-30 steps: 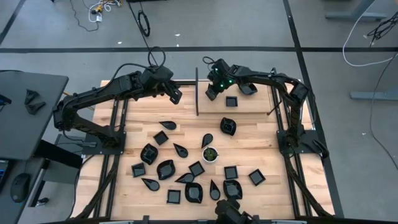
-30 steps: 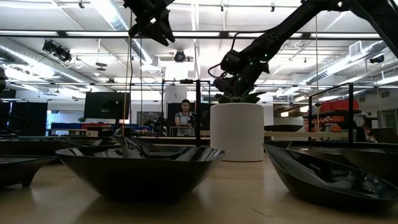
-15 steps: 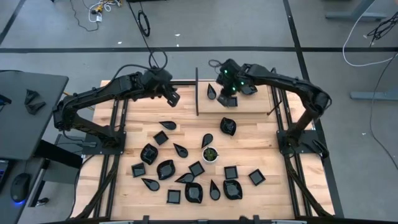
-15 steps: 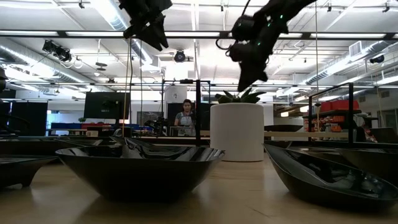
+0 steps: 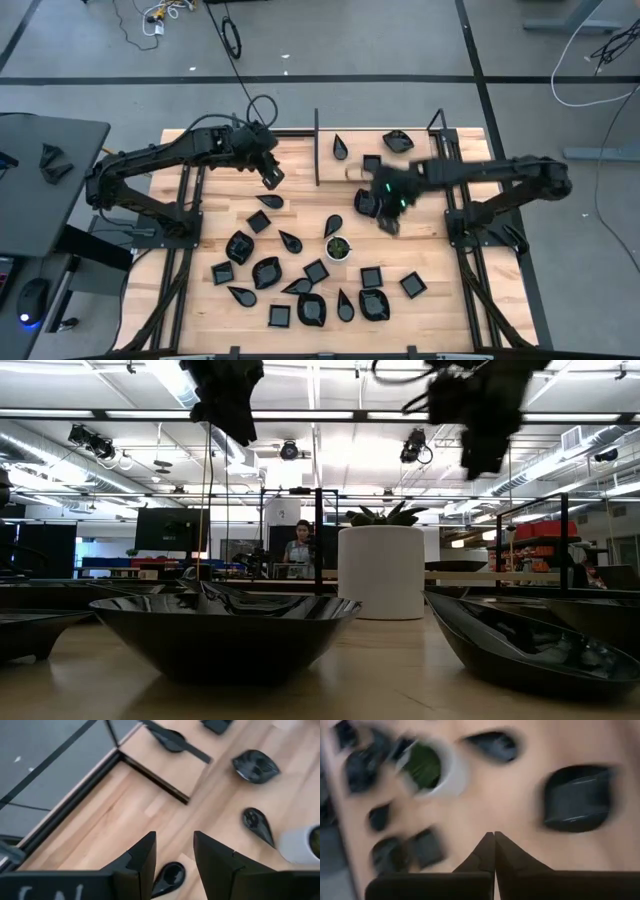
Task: Pick & Place Mini shaped plates
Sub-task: Stack the square plate on top of the square plate on the shelf
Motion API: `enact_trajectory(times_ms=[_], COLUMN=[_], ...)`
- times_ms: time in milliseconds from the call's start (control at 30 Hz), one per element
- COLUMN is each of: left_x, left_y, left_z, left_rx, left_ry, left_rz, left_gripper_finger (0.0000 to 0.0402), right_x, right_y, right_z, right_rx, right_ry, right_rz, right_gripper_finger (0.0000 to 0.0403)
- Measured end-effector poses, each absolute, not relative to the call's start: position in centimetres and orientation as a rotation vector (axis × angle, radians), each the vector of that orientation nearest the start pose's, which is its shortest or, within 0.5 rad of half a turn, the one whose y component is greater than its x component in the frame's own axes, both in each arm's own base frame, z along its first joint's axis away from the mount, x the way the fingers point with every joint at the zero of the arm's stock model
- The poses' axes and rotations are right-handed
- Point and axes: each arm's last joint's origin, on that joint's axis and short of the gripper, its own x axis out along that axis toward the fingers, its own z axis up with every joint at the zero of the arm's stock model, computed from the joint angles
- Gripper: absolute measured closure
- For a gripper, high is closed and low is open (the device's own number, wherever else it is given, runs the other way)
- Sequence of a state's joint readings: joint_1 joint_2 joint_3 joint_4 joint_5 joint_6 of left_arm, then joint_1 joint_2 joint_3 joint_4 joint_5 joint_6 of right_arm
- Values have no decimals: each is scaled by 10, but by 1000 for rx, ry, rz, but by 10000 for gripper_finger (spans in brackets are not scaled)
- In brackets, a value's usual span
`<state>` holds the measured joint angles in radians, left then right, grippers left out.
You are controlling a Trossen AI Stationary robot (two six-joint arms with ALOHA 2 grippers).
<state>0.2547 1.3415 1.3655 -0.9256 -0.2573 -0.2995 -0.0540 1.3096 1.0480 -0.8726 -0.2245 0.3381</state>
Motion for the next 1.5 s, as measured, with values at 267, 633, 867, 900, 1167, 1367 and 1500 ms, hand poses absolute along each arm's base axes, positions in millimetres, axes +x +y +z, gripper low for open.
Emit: enact_trajectory(times_ms=[267, 633, 867, 900, 1167, 1367, 1500], left_x=[261, 267, 267, 267, 266, 266, 266], left_y=[35, -5, -16, -17, -26, -25, -24], left_z=[351, 355, 355, 355, 355, 355, 356], left_rx=[-214, -161, -204, -211, -199, -196, -170], left_ry=[840, 773, 769, 768, 770, 768, 771], left_rz=[481, 405, 367, 365, 336, 344, 335], left_gripper_finger=[266, 266, 266, 266, 266, 266, 266], right_x=[245, 279, 295, 295, 297, 297, 297], right_y=[76, 92, 98, 98, 97, 97, 97], right_z=[247, 187, 155, 151, 143, 143, 144], right_rx=[493, 351, 188, 176, 159, 155, 165], right_ry=[1190, 1317, 1323, 1334, 1352, 1356, 1354], right_rz=[118, 116, 219, 209, 188, 190, 188], right_gripper_finger=[388, 271, 267, 271, 323, 375, 397])
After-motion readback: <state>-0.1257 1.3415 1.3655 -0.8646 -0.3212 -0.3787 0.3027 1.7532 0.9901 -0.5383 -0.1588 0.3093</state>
